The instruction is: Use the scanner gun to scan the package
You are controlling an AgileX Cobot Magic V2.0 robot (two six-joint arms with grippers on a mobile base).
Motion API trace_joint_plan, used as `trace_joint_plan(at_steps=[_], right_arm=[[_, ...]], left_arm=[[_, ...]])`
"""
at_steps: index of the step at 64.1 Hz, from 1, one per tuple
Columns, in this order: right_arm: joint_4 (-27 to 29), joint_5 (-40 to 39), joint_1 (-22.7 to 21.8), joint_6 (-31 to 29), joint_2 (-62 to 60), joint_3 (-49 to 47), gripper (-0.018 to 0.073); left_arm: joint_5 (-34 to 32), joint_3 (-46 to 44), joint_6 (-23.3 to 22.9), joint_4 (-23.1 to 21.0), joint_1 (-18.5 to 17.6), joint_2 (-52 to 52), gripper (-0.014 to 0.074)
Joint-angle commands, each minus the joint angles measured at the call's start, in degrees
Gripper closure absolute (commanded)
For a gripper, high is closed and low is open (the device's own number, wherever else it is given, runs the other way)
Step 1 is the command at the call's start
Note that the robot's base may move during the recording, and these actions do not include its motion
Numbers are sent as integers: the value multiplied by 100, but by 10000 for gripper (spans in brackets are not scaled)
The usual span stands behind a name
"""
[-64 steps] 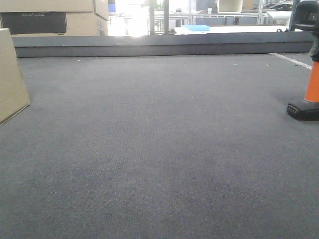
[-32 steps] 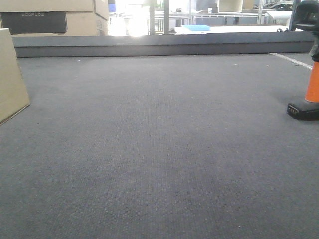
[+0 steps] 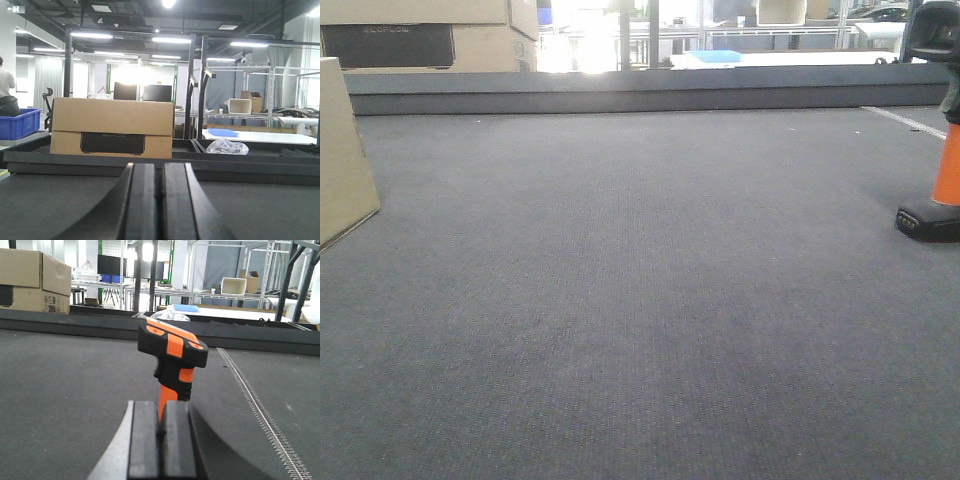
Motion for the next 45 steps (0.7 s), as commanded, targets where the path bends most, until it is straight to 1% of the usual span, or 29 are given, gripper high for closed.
trace_joint_plan(at_steps=[1,13,17,20,25,28,32,41,43,45], right_arm=[[-6,-150,-12,9,-18,10,727],[-6,-150,-12,9,-18,10,727],[-6,-150,-12,9,-18,10,727],[-6,-150,-12,9,-18,10,727],[-6,-150,-12,9,-18,10,727],[-6,-150,-12,9,-18,10,727],[-6,-150,-12,9,-18,10,727],[-6,-150,-12,9,-18,10,727],[-6,-150,-12,9,-18,10,727],[-6,-150,-12,9,-18,10,727]], left_arm=[[-49,-9,0,-41,27,-21,708],[-50,91,0,-41,27,-26,708],[-96,316,0,-18,27,-52,708],[73,666,0,-2,27,-89,708],[63,1077,0,-2,15,-89,708],[97,1271,0,82,-10,-89,708],[86,1453,0,82,-46,-89,708],[-126,1580,0,82,-139,-89,708],[25,1580,0,82,-139,-89,708],[25,1580,0,82,-139,-89,708]])
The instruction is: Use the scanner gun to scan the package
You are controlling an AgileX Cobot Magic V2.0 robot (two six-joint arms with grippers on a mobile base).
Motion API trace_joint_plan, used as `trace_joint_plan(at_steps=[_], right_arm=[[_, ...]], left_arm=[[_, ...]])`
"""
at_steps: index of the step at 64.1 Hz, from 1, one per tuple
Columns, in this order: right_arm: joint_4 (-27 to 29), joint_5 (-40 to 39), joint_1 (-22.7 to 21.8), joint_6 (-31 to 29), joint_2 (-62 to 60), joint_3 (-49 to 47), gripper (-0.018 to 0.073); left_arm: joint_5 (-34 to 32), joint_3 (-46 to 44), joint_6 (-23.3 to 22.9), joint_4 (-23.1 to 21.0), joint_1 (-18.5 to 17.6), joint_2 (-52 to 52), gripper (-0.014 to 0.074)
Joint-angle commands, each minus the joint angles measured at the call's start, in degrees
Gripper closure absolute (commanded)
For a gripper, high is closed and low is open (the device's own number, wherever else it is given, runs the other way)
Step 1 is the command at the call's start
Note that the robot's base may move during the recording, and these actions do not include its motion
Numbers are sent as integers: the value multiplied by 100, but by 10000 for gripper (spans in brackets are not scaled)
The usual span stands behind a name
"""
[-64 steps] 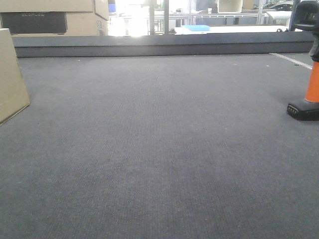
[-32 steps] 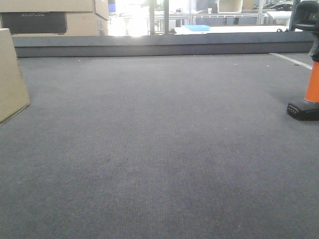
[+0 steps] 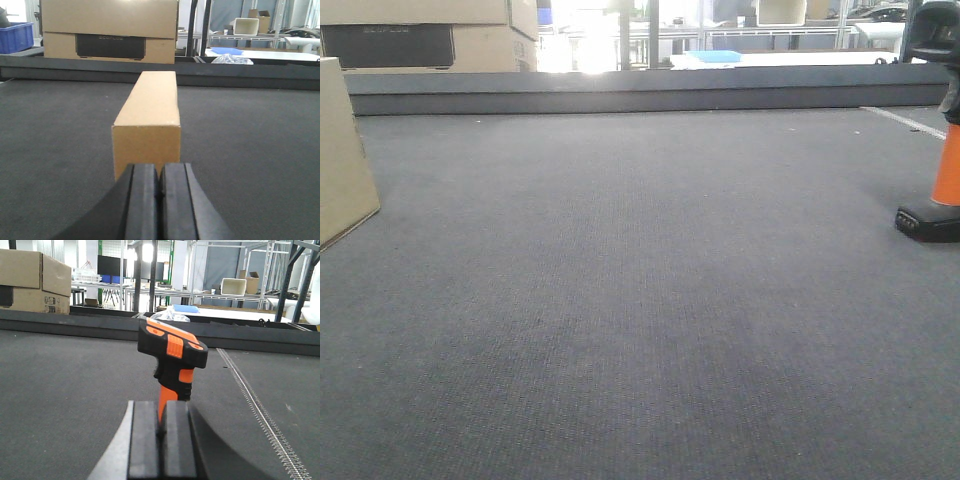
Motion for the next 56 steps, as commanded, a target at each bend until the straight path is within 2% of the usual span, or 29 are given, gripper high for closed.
trace_joint_plan(at_steps=[1,56], right_arm=[[-6,-109,-12,9,-18,0,727],[-6,-109,-12,9,-18,0,727]], left_arm=[[-111,-2,0,0,-53,-23,708],[-111,-2,0,0,-53,-23,708]])
